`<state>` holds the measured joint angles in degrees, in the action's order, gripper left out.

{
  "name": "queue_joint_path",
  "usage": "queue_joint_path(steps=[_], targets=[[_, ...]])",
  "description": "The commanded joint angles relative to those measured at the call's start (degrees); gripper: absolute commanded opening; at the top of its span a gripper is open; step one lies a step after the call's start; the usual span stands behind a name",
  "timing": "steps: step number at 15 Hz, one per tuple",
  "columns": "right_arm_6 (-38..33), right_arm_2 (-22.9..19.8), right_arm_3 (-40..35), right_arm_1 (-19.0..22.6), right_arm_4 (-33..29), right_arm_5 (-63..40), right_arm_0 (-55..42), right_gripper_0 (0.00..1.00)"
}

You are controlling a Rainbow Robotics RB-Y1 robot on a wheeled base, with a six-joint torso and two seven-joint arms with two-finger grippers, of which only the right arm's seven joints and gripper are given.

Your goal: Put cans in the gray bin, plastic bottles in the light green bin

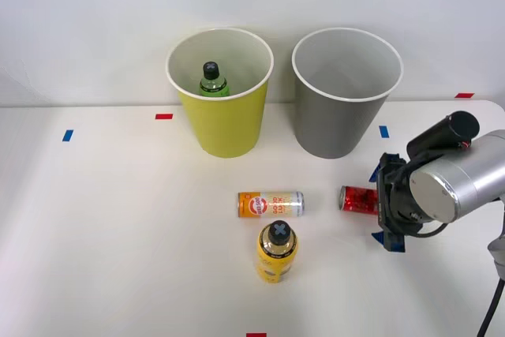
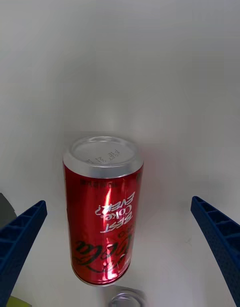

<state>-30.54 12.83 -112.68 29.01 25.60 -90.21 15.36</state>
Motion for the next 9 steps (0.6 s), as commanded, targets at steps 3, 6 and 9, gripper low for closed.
queue_joint_path(steps=[3,6,9], targets=[[0.66,0.09,1.85,-0.62,0.50,0.04,0.63,1.00],[1.36,0.00,7.12,-1.94,0.06,0.04,3.71,1.00],[1.45,0.00,7.21,-1.94,-0.38,0.04,3.71,1.00]])
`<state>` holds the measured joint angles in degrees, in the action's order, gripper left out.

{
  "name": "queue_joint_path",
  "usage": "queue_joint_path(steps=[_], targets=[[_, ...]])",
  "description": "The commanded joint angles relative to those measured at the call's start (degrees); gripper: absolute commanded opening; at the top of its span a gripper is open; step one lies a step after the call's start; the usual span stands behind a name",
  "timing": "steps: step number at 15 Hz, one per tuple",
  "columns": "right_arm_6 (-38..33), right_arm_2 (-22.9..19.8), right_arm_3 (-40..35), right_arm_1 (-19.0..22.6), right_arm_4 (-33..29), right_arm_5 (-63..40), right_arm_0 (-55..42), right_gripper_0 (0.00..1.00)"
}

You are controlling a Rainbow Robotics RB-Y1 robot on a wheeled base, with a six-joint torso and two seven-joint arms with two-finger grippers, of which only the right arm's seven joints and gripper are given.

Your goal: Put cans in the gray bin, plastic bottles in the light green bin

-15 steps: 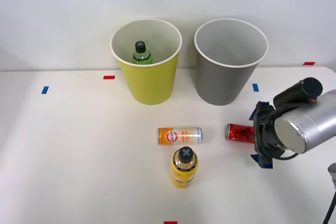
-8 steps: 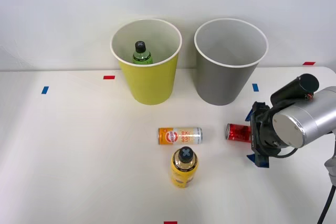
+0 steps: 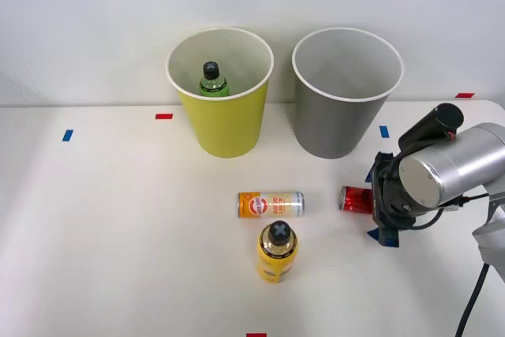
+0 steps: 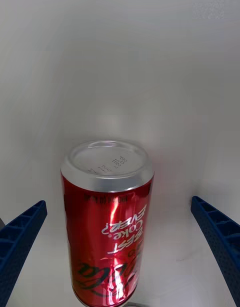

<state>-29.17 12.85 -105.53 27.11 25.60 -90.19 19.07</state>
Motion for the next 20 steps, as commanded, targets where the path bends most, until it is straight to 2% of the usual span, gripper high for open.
queue_joint_path(steps=[1,10,11,13,14,15,20], targets=[[0.25,-0.01,0.06,-0.04,-0.38,-0.07,-0.18,1.00],[1.40,0.07,0.68,-0.31,0.06,0.01,-0.53,1.00],[1.66,0.07,0.68,-0.48,0.06,0.01,-0.53,0.80],[2.28,0.07,0.68,-0.83,-0.29,0.01,-0.53,0.16],[2.36,0.07,0.59,-0.83,-0.46,-0.07,-0.53,0.07],[2.36,0.16,0.68,-1.19,-0.90,0.01,-0.62,0.04],[3.77,1.57,0.59,-1.27,-2.92,-0.07,-0.79,0.00]])
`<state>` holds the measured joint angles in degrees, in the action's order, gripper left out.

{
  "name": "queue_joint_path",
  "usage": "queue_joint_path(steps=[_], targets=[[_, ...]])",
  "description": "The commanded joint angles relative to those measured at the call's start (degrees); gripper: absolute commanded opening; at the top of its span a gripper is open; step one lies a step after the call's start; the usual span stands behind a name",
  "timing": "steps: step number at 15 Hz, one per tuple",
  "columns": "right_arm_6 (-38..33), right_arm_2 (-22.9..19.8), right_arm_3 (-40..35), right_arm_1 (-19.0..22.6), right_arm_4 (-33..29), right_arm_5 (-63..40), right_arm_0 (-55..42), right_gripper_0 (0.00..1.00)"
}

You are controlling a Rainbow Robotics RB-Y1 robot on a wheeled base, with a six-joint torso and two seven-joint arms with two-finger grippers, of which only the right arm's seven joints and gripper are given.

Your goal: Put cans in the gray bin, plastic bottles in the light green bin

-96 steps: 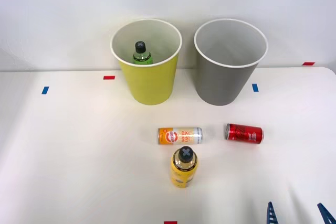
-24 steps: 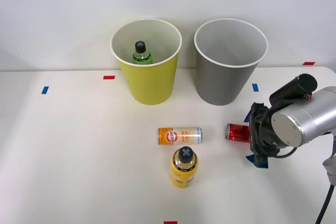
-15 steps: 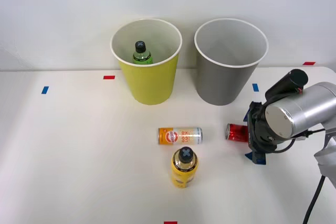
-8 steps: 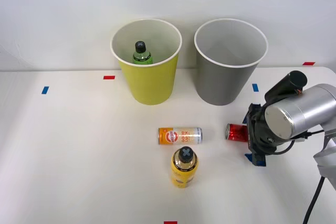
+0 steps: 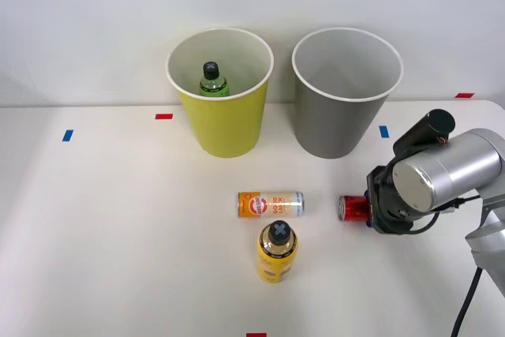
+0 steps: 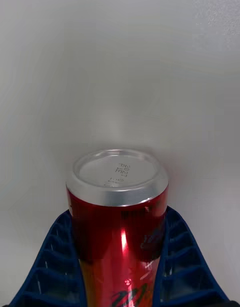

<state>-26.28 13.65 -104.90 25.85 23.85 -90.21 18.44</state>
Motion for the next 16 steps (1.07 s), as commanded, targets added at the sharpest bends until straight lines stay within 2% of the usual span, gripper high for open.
queue_joint_path(steps=[1,4,9,16], targets=[[1.40,1.02,-0.04,-0.01,-1.62,-0.05,-0.33,0.00],[10.02,1.37,-4.17,0.08,-5.75,-0.05,-2.79,0.00],[26.80,1.37,-20.96,0.26,-15.94,-0.05,-11.23,0.00],[50.36,1.46,-36.52,1.14,-28.69,-0.05,-20.11,0.00]])
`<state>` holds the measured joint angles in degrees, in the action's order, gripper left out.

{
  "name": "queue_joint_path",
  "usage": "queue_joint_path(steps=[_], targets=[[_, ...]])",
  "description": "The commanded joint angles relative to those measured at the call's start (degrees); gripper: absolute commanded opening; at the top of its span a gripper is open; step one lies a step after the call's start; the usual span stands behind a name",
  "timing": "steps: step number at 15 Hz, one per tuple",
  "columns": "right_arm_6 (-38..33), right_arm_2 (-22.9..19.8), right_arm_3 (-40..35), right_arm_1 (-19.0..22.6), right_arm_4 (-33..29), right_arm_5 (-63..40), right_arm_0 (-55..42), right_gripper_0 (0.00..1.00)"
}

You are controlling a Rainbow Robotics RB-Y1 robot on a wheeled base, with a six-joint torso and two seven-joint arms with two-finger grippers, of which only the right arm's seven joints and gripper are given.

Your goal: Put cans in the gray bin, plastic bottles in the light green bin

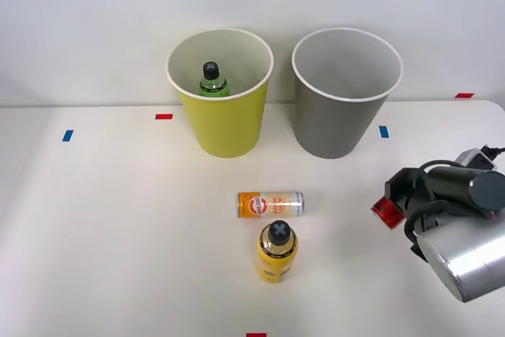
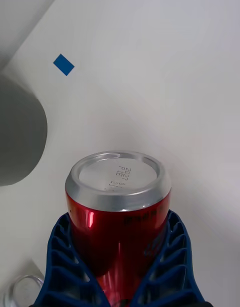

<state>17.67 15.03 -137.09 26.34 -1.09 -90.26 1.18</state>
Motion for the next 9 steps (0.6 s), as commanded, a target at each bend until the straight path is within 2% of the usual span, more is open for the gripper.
queue_joint_path(steps=[1,4,5,7,9], targets=[[9.66,0.18,-6.52,1.08,-5.06,0.00,-4.34,0.00],[16.69,0.18,-12.91,3.10,-7.87,0.09,-9.53,0.00],[18.54,0.18,-12.91,3.72,-8.57,0.70,-11.20,0.00],[21.88,0.18,-12.91,5.21,-11.48,5.19,-15.77,0.00],[22.76,0.18,-12.91,6.18,-14.82,14.06,-20.78,0.00]])
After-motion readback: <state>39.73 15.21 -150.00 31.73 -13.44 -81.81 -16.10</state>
